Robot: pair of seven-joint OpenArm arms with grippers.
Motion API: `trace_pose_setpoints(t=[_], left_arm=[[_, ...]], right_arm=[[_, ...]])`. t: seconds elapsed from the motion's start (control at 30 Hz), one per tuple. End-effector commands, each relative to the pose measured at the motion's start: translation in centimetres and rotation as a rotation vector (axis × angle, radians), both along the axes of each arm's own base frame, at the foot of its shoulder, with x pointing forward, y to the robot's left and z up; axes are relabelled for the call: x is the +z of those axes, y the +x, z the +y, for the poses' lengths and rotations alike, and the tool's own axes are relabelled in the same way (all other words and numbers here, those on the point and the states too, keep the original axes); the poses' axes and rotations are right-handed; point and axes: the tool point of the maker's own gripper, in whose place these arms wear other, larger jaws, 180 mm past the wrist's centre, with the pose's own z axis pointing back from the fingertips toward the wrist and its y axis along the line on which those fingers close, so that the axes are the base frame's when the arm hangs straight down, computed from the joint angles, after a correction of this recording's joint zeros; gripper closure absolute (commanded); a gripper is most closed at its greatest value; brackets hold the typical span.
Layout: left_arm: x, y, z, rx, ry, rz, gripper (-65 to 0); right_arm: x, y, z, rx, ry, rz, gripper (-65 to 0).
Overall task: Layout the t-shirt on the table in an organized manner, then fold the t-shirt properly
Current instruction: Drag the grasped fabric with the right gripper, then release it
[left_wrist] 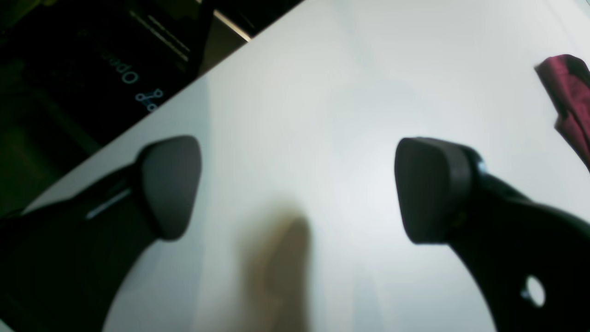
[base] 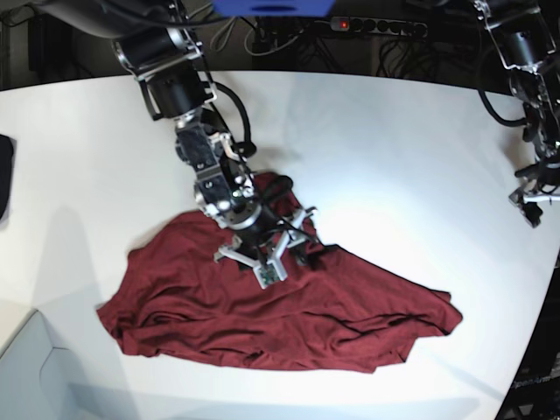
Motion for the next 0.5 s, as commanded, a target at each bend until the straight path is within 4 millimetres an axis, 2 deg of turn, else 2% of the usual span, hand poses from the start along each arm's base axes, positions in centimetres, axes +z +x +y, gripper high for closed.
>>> trace_pose_setpoints(t=[0.0, 0.07, 0.13, 0.33, 0.4, 0.47], left_arm=[[2.0, 0.5, 1.1, 0.003, 0.044, -0.042, -65.0], [1.9, 0.5, 1.1, 0.003, 0.044, -0.040, -65.0], [1.8, 0.4, 1.1, 0.004, 0.042, -0.039, -65.0], [1.4, 0.5, 0.5, 0.003, 0.029, -0.040, -65.0], [1.4, 0.5, 0.5, 0.003, 0.027, -0.040, -65.0], [1.4, 0.5, 0.5, 0.003, 0.027, -0.040, -65.0]], right_arm=[[2.1, 1.2, 0.5, 0.001, 0.027, -0.059, -30.9], [1.9, 0.8, 1.2, 0.023, 0.020, -0.057, -30.2], [1.7, 0.4, 1.9, 0.053, 0.004, -0.058, -25.6], [2.0, 0.5, 2.0, 0.059, 0.001, -0.066, 0.0], [2.7, 1.4, 1.4, 0.053, -0.008, -0.087, 0.0], [3.1, 2.3, -0.1, 0.023, -0.016, -0.099, 0.0]])
